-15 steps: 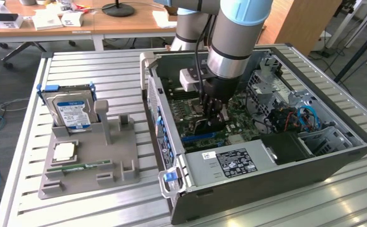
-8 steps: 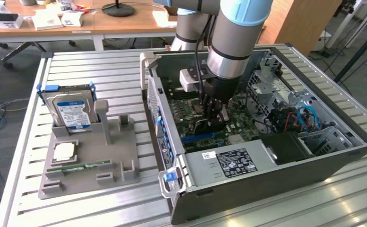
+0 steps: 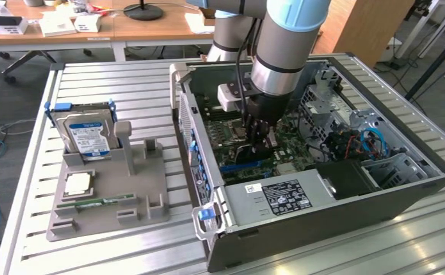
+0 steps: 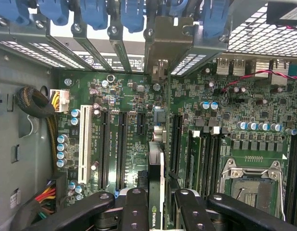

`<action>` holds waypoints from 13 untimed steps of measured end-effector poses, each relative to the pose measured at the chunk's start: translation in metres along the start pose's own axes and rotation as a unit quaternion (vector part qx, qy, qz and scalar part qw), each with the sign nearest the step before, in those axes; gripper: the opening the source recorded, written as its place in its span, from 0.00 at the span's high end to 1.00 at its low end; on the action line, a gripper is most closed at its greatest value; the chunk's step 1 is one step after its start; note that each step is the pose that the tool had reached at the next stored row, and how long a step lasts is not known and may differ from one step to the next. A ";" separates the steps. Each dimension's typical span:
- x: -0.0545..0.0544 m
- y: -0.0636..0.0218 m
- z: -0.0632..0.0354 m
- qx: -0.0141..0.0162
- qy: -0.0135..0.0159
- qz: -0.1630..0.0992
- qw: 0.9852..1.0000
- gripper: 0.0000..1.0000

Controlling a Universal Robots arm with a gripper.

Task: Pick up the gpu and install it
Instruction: 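Insert the gpu into the slot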

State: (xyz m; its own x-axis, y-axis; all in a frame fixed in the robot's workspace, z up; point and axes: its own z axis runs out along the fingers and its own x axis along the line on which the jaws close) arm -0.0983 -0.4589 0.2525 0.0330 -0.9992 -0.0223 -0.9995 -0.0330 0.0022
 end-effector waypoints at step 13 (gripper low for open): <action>0.000 0.0000 0.0000 0.000 0.000 0.005 1.000 0.74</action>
State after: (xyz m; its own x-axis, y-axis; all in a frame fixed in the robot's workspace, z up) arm -0.0984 -0.4589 0.2525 0.0223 -0.9995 -0.0222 -0.9997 -0.0224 0.0022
